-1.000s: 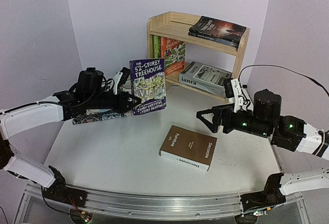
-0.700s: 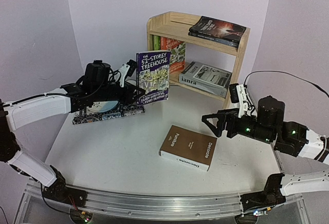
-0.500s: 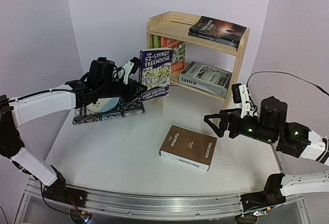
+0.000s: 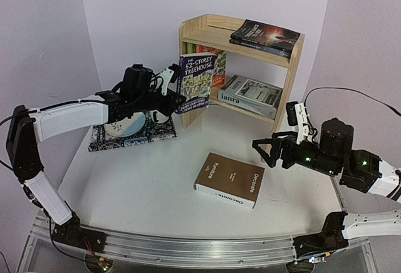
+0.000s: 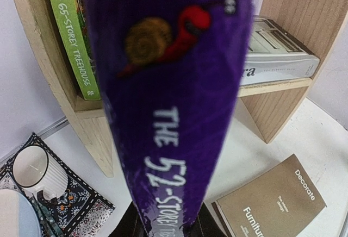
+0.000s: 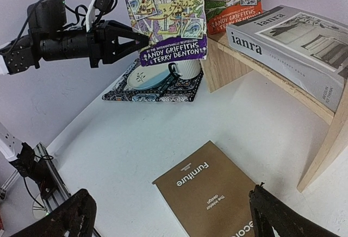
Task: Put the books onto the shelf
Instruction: Place the book on the shelf.
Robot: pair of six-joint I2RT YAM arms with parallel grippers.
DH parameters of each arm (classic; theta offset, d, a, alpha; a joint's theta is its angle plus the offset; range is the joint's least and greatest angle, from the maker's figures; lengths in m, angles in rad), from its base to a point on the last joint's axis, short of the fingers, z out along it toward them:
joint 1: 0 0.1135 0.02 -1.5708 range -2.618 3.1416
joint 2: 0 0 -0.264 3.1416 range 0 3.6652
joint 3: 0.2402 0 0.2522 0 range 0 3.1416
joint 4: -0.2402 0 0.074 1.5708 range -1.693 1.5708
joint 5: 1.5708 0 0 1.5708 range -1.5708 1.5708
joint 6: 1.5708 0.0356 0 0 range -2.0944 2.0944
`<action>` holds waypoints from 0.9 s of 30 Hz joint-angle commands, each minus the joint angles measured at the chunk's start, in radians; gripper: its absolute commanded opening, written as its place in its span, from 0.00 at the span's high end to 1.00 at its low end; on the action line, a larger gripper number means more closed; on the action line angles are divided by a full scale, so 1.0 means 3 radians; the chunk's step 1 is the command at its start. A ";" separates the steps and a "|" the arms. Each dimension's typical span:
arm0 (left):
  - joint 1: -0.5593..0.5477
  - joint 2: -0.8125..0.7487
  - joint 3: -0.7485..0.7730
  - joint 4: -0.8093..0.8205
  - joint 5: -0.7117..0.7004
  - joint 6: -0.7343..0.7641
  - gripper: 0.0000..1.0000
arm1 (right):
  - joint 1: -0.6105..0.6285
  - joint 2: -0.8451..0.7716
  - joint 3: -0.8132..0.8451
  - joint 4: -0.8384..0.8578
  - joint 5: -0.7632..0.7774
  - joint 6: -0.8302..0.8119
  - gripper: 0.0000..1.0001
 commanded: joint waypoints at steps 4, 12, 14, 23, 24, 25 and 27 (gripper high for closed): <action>-0.0008 0.0087 0.0478 0.0471 -0.0237 -0.0001 1.00 | -0.0012 -0.0011 0.0098 0.0004 0.0091 -0.0068 0.02; -0.0008 0.0224 0.0525 0.0659 -0.0310 -0.0244 1.00 | -0.0010 -0.0030 0.0098 -0.0006 0.0109 -0.0074 0.02; -0.0007 0.0258 0.0527 0.0701 -0.0282 -0.0305 1.00 | -0.0010 -0.0031 0.0102 -0.0011 0.0114 -0.0078 0.02; -0.0005 0.0325 0.0432 0.0839 -0.0202 -0.0430 1.00 | -0.0011 -0.0034 0.0088 -0.0039 0.0114 -0.0065 0.02; -0.0005 0.0325 0.0404 0.0861 -0.0196 -0.0430 1.00 | -0.0012 -0.0038 0.0083 -0.0042 0.0113 -0.0063 0.02; -0.0005 0.0315 0.0382 0.0883 -0.0200 -0.0428 1.00 | -0.0010 -0.0042 0.0079 -0.0048 0.0114 -0.0060 0.02; -0.0005 0.0295 0.0342 0.0920 -0.0217 -0.0424 1.00 | -0.0010 -0.0052 0.0081 -0.0057 0.0116 -0.0059 0.02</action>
